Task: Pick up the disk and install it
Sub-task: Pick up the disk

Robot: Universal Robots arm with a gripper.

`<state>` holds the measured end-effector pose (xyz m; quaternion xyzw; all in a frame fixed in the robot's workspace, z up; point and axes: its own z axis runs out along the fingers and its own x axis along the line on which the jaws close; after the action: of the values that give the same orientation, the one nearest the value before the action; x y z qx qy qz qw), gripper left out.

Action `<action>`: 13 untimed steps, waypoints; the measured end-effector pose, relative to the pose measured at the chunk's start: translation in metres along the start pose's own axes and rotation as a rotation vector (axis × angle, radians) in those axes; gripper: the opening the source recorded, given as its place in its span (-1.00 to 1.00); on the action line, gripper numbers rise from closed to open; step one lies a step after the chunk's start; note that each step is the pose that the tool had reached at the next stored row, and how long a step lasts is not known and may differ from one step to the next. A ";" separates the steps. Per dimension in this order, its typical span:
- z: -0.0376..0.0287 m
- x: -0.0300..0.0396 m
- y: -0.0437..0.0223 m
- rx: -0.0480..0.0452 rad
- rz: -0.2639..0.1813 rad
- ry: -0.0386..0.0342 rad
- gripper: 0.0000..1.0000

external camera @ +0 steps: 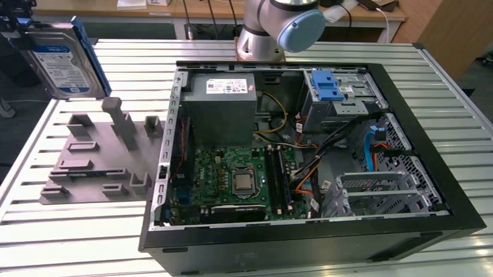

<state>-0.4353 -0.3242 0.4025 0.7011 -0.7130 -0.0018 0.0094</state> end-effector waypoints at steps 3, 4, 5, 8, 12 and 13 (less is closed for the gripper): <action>-0.0018 0.0000 0.0000 0.0000 0.000 -0.0001 -0.26; -0.0023 0.0000 0.0000 -0.0001 0.000 0.0000 -0.26; -0.0029 0.0000 0.0000 0.0000 0.000 0.0000 -0.26; -0.0048 0.0000 0.0001 0.0000 0.000 0.0000 -0.26; -0.0074 0.0001 0.0001 0.0000 0.000 0.0000 -0.26; -0.0081 0.0001 0.0001 0.0000 0.000 0.0000 -0.26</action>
<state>-0.4353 -0.3242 0.4106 0.7011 -0.7130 -0.0018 0.0094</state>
